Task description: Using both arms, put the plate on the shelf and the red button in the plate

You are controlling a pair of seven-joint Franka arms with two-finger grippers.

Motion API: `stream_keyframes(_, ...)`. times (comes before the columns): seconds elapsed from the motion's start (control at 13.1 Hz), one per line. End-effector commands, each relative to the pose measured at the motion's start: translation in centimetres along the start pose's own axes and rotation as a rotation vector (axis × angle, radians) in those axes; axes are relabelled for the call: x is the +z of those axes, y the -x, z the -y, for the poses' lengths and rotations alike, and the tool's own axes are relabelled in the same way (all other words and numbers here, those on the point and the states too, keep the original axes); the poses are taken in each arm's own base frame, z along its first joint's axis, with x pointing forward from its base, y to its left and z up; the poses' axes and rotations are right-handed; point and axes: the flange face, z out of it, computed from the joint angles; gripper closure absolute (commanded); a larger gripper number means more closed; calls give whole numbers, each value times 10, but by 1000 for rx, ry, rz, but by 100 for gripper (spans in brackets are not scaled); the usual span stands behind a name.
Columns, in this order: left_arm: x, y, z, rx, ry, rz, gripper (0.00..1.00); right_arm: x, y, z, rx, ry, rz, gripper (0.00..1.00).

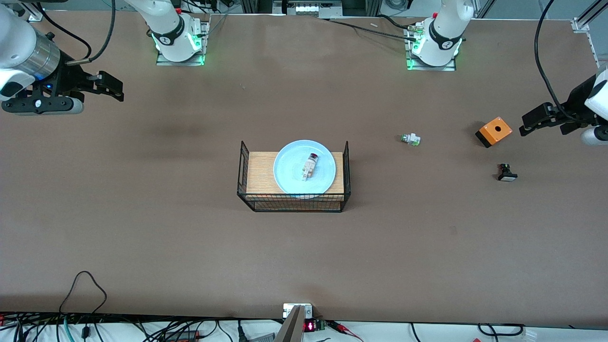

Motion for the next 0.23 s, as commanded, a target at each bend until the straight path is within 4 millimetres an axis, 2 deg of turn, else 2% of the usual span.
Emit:
stream_keyframes(0.0,-3,8,1,26,0,0,0,-5,-5,1,-9,-2,-2,0)
stream_keyframes(0.15,-3,8,2,23,0,0,0,-5,-5,-3,-6,-3,-2,0)
